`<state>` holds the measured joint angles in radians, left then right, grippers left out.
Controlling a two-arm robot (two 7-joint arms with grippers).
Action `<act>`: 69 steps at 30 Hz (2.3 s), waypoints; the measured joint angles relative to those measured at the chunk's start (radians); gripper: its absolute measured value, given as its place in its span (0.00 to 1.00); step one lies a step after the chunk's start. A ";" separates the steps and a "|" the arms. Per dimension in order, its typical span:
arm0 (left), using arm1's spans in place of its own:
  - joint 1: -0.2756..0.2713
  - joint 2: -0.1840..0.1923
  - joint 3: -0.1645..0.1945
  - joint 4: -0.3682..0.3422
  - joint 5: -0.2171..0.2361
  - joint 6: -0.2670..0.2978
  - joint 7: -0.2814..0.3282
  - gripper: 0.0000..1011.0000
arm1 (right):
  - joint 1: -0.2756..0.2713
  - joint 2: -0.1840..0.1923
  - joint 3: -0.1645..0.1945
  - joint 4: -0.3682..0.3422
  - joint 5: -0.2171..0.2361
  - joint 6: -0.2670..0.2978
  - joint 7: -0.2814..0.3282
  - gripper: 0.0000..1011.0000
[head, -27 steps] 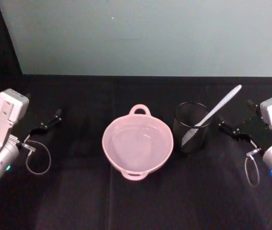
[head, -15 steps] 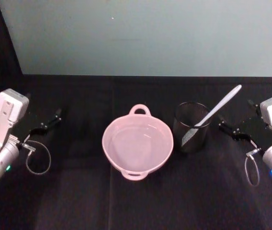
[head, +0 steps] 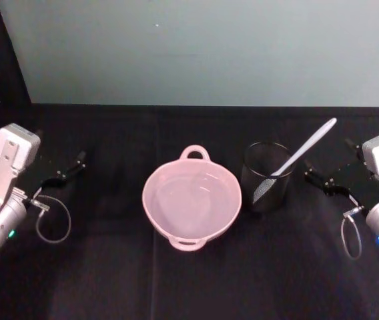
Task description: Use the one hand to pick up the spoon and stir the clear water in the bowl.
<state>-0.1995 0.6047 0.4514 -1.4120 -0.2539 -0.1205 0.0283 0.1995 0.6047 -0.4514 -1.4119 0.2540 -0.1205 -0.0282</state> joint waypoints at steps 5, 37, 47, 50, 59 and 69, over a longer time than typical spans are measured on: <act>0.000 0.000 0.000 0.000 0.000 0.000 0.000 1.00 | 0.000 0.000 0.000 0.000 0.000 0.000 0.000 0.99; 0.000 0.000 0.000 0.000 0.000 0.000 0.000 1.00 | -0.274 -0.007 0.171 -0.284 0.204 -0.035 0.055 0.99; 0.000 0.000 0.000 0.000 0.000 0.000 0.000 1.00 | -0.303 -0.098 0.181 -0.349 0.242 0.033 0.006 0.99; 0.000 0.000 0.000 0.000 0.000 0.000 0.000 1.00 | -0.302 -0.144 0.185 -0.350 0.264 0.047 -0.017 0.99; 0.000 0.000 0.000 0.000 0.000 0.000 0.000 1.00 | -0.285 -0.255 0.185 -0.314 0.273 0.008 -0.041 0.99; 0.000 0.000 0.000 0.000 0.000 0.000 0.000 1.00 | -0.260 -0.331 0.205 -0.263 0.242 -0.029 -0.070 0.99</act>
<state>-0.1995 0.6047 0.4514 -1.4120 -0.2539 -0.1205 0.0283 -0.0604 0.2734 -0.2466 -1.6750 0.4965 -0.1497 -0.0977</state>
